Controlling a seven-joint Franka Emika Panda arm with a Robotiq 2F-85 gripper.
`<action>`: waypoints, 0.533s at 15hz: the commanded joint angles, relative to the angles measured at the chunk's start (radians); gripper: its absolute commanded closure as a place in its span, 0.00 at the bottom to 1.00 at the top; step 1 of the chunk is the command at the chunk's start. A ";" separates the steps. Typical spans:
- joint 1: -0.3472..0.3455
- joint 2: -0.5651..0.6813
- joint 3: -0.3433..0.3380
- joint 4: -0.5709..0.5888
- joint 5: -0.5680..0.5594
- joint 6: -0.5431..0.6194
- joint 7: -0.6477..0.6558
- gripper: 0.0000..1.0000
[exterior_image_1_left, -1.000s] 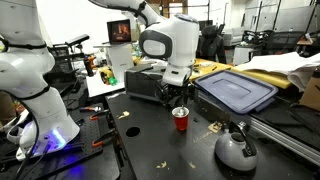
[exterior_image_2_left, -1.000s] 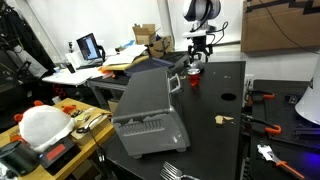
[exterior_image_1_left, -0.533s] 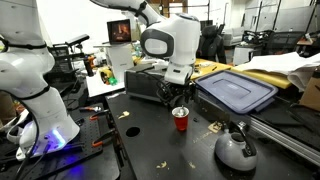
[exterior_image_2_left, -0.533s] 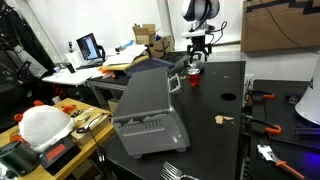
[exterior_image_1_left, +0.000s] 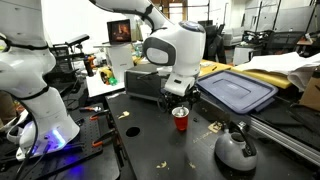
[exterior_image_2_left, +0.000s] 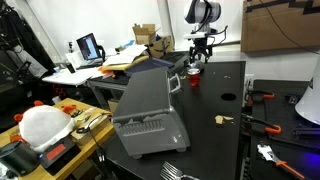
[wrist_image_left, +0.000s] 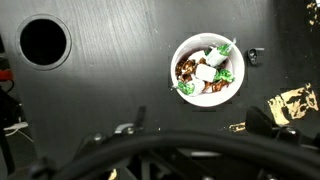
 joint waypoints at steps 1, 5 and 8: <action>-0.038 0.040 0.002 0.033 0.070 -0.023 0.006 0.00; -0.083 0.086 0.008 0.047 0.185 -0.061 -0.003 0.00; -0.107 0.119 0.011 0.059 0.281 -0.092 -0.014 0.00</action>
